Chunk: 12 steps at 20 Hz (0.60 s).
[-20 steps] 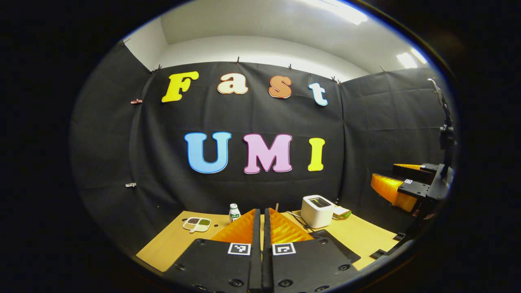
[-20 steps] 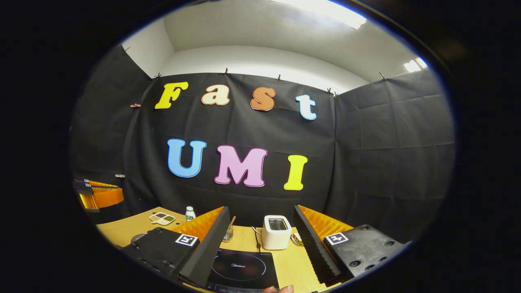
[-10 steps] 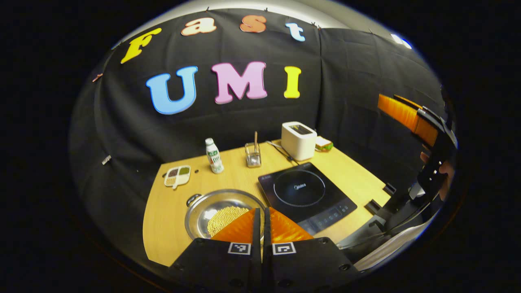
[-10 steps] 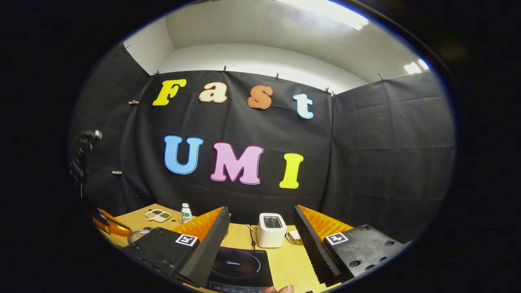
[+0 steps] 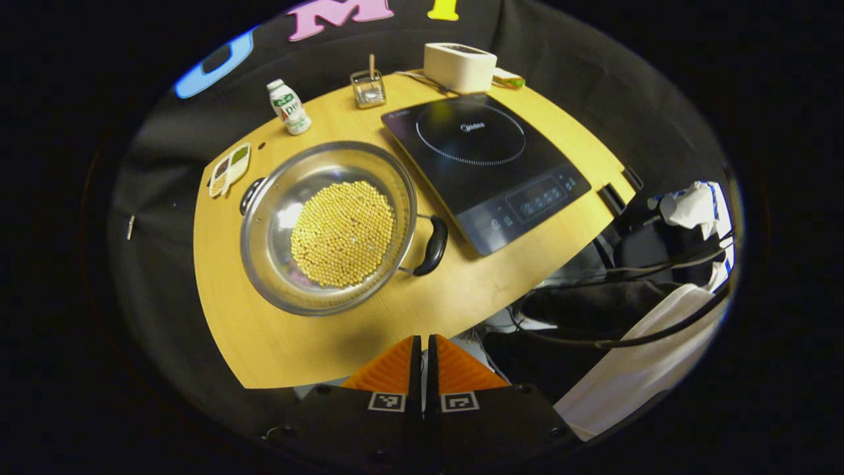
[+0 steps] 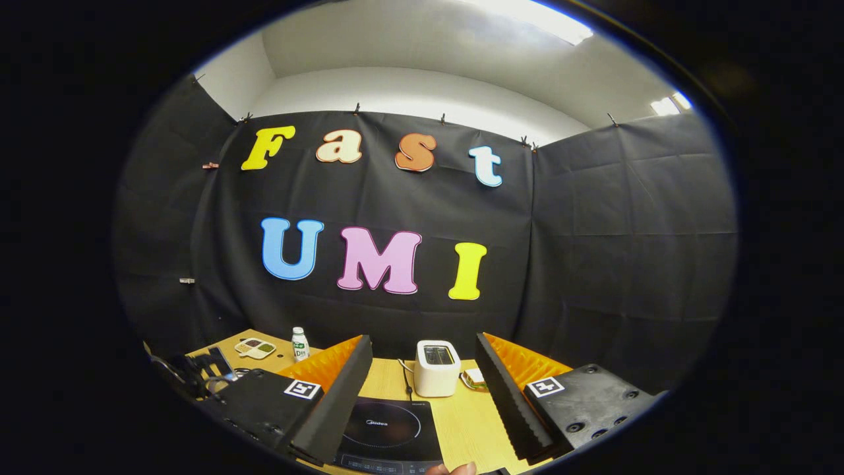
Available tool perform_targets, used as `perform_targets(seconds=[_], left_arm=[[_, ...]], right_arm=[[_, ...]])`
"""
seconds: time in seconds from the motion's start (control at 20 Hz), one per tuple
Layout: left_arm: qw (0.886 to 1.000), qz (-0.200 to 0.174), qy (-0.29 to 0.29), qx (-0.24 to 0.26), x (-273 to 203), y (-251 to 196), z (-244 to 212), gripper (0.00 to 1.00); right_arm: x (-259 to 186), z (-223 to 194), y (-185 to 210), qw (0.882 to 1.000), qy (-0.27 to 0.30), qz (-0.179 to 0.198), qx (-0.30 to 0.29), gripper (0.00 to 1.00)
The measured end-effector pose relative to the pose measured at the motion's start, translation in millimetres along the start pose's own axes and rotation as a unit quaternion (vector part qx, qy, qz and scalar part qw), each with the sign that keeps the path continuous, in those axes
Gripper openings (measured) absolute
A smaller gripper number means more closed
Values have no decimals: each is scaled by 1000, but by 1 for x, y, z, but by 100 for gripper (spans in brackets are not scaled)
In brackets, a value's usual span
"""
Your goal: First push the handle of the pot to place it horizontally, then grasp the pot with both hands and set it on the induction cooktop.
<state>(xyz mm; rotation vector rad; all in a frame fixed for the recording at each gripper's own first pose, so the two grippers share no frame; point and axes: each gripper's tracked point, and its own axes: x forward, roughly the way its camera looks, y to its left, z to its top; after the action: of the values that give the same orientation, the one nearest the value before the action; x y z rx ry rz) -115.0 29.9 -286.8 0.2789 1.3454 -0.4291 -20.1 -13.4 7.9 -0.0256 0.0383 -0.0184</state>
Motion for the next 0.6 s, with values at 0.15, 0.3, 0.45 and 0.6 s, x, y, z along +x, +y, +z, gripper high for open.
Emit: perform_targets(seconds=[0.15,0.3,0.45,0.6], left_arm=[[1000,-12,25,-5,27,1,1,5],[999,-8,37,-2,43,11,10,6],[999,1,38,0,56,22,20,6],[1000,20,21,-1,65,32,36,5]], right_arm=[[-4,-4,-4,1000,6,-6,-2,98],[-7,-6,-13,1000,9,-18,-4,98],[-9,-9,-21,999,14,-32,-5,98],[-11,-10,-26,999,18,-43,2,98]])
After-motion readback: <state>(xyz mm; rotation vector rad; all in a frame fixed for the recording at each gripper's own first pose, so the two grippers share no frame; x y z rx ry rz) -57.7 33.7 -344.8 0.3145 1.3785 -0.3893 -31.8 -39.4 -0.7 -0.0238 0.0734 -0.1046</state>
